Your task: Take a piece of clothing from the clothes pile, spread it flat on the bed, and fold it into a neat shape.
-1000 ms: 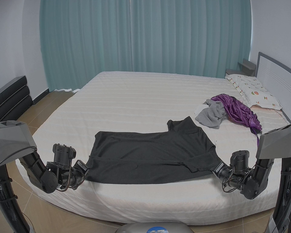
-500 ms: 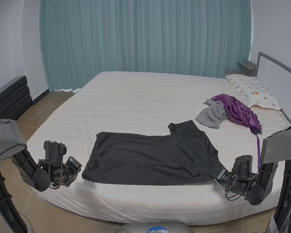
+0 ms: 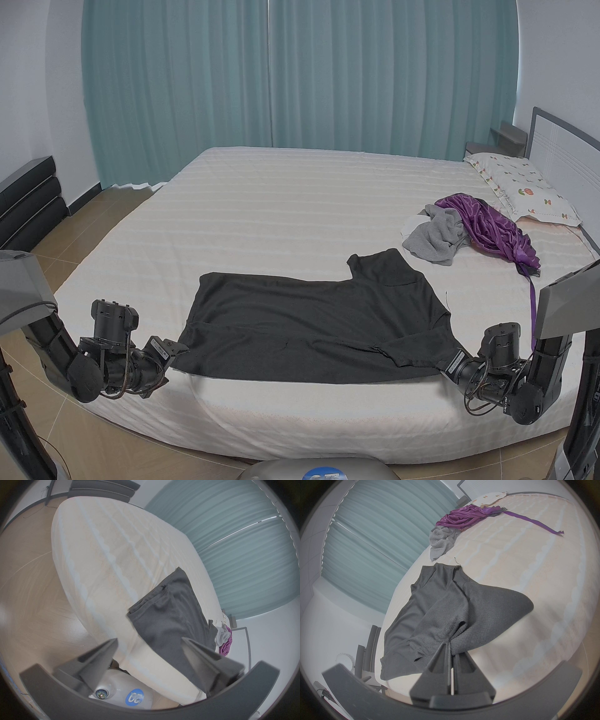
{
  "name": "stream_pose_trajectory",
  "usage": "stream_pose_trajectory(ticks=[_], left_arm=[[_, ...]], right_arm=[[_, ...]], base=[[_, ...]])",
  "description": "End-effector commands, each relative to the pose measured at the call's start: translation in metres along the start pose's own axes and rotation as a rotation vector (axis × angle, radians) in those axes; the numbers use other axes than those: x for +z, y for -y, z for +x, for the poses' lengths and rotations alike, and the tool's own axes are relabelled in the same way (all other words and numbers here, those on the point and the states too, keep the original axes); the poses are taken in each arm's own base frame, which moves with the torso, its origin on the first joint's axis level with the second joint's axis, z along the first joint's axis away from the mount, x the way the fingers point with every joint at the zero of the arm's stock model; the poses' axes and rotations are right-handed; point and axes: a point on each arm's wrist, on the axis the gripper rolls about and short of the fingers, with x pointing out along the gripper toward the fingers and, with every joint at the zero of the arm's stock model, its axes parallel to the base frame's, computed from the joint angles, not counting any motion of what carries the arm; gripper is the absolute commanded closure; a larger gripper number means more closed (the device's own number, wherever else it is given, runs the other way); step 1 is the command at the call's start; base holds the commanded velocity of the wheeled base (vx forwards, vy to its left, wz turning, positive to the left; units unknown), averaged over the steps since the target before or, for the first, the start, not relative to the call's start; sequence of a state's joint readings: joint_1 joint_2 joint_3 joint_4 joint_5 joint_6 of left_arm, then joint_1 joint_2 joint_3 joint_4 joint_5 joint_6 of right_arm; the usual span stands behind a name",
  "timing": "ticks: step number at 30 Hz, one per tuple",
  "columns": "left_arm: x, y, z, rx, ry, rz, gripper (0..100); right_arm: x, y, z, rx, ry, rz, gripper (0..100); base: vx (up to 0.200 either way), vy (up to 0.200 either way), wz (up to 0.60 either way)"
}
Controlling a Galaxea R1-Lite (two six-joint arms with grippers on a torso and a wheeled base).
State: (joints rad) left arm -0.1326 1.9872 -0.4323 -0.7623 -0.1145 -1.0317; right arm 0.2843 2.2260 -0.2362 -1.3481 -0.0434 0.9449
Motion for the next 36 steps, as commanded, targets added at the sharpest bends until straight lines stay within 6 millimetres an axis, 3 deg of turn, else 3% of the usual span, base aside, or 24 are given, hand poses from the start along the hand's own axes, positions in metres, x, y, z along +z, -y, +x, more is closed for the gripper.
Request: stream_pose_trajectory(ticks=[1,13,27,28,36], left_arm=[[-0.004,-0.005,0.003,0.019,-0.024,0.002,0],[-0.001,0.0,0.046,0.023,0.038,0.053,0],[0.002,0.0,0.06,0.055,0.084,0.099,0],[0.003,0.001,0.061,0.053,0.087,0.099,100],[0.004,0.001,0.058,0.052,0.094,0.091,100]], right_arm=[[0.0,0.001,0.002,-0.005,-0.002,0.001,100],[0.0,0.0,0.003,-0.001,-0.001,0.001,100],[0.005,0.003,0.007,-0.003,0.009,0.013,100],[0.005,0.003,0.007,-0.002,0.008,0.013,100],[0.004,0.003,0.006,-0.003,0.007,0.015,100]], base=[[0.0,0.0,0.0],[0.0,0.0,0.0],[0.0,0.0,0.0],[0.0,0.0,0.0],[0.0,0.0,0.0]])
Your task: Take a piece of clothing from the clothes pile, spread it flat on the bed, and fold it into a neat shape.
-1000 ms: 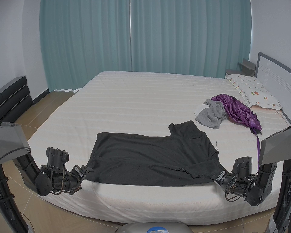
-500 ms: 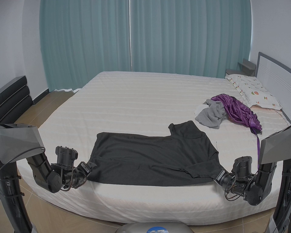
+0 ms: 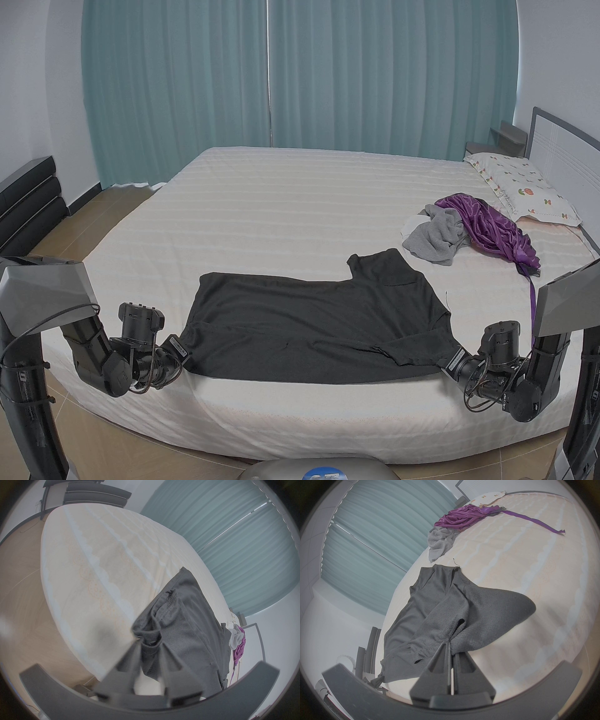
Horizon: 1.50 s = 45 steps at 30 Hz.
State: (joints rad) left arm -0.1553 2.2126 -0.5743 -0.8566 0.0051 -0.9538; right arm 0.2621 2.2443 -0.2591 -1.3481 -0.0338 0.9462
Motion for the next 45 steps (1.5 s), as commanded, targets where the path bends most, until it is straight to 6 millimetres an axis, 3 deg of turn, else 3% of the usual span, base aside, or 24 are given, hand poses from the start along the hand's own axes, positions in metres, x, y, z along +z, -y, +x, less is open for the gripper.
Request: stream_pose_trajectory(ticks=[1,11,17,30,33,41,42,43,45], left_arm=[[0.0,-0.002,-0.001,0.007,0.003,-0.007,100],[0.015,0.001,-0.028,-0.01,0.081,-0.049,100],[0.024,-0.009,-0.047,0.002,0.114,-0.069,100],[0.018,-0.028,-0.047,0.065,0.08,-0.073,100],[0.014,-0.034,-0.039,0.095,0.058,-0.07,100],[0.008,-0.041,-0.034,0.125,0.025,-0.055,100],[0.008,-0.041,-0.034,0.125,0.025,-0.055,100],[0.008,-0.042,-0.034,0.126,0.024,-0.055,0],[0.007,-0.042,-0.034,0.126,0.022,-0.056,0]], right_arm=[[0.0,0.0,0.0,-0.001,-0.001,0.0,100],[0.0,-0.001,-0.003,0.001,-0.001,-0.002,100],[-0.003,0.0,-0.005,-0.006,-0.009,-0.008,100],[-0.025,0.006,-0.016,-0.04,-0.09,-0.1,100],[-0.03,0.005,-0.018,-0.043,-0.109,-0.115,100],[-0.035,0.013,-0.012,-0.075,-0.132,-0.119,100],[-0.035,0.013,-0.013,-0.068,-0.128,-0.126,0],[-0.035,0.013,-0.013,-0.067,-0.127,-0.126,0],[-0.035,0.013,-0.015,-0.059,-0.122,-0.13,0]], base=[[0.0,0.0,0.0],[0.0,0.0,0.0],[0.0,0.0,0.0],[0.0,0.0,0.0],[0.0,0.0,0.0],[0.0,0.0,0.0],[0.0,0.0,0.0],[0.0,0.0,0.0],[0.0,0.0,0.0]])
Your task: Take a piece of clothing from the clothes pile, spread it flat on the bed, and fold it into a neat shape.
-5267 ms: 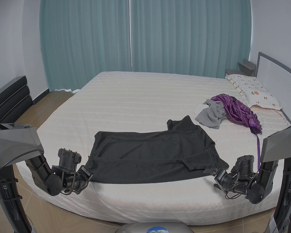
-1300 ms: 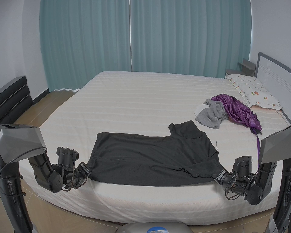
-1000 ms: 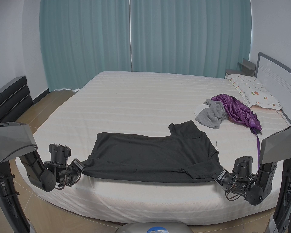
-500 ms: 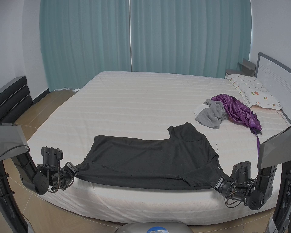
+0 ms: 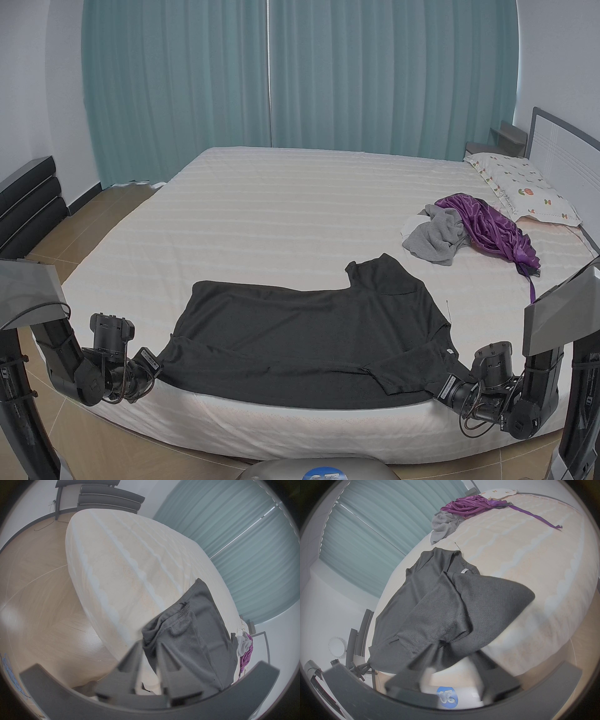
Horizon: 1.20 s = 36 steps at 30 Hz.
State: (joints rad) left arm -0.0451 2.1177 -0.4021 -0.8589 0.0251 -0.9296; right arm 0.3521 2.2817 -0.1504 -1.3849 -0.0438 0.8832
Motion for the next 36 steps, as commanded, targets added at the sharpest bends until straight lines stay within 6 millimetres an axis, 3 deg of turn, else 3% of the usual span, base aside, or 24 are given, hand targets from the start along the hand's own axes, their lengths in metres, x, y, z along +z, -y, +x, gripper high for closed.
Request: stream_pose_trajectory(ticks=[1,8,17,27,36], left_arm=[[-0.002,-0.002,0.002,0.009,-0.01,-0.001,0],[0.0,-0.001,0.002,0.003,-0.007,-0.005,0],[0.016,-0.001,-0.013,-0.095,-0.04,-0.055,0],[0.021,-0.003,-0.012,-0.096,-0.027,-0.069,0],[0.023,-0.001,-0.013,-0.111,-0.019,-0.067,0]], right_arm=[[-0.002,0.003,0.0,-0.008,-0.008,-0.005,0],[0.002,0.007,-0.006,-0.024,0.007,-0.048,0],[0.037,0.039,-0.009,-0.087,0.084,0.004,0],[0.064,0.043,-0.019,-0.028,0.166,0.059,0],[0.065,0.047,-0.019,0.054,0.094,0.078,0]], base=[[0.0,0.0,0.0],[0.0,0.0,0.0],[0.0,0.0,0.0],[0.0,0.0,0.0],[0.0,0.0,0.0]])
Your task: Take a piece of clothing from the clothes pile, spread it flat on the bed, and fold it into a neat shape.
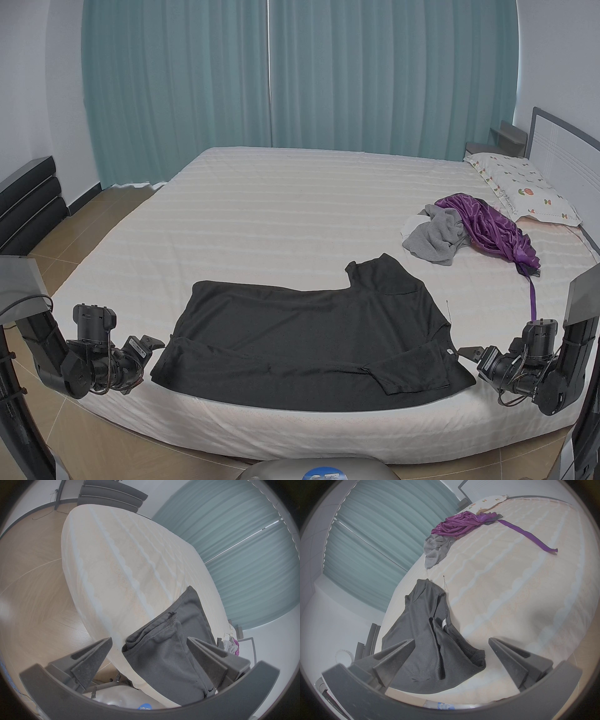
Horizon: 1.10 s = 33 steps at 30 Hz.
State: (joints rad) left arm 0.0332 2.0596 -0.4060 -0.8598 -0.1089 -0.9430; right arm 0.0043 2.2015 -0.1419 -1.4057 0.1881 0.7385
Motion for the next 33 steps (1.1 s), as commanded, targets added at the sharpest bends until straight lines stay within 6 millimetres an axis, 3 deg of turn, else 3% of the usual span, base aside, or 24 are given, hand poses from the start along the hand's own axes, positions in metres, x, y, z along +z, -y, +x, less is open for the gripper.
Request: stream_pose_trajectory(ticks=[1,8,9,33], left_arm=[[0.001,0.002,-0.001,-0.011,0.007,0.002,0],[0.002,0.003,0.0,-0.013,0.009,0.002,0],[0.002,0.003,0.0,-0.013,0.009,0.002,0],[0.002,0.003,0.0,-0.014,0.011,0.002,0]], right_arm=[[-0.001,0.003,0.002,0.003,-0.014,0.006,0],[-0.005,0.009,0.009,-0.007,-0.023,-0.003,0],[-0.006,0.01,0.01,-0.009,-0.023,-0.004,100],[-0.011,0.024,-0.005,-0.092,-0.037,-0.144,100]], base=[[0.0,0.0,0.0],[0.0,0.0,0.0],[0.0,0.0,0.0],[0.0,0.0,0.0]])
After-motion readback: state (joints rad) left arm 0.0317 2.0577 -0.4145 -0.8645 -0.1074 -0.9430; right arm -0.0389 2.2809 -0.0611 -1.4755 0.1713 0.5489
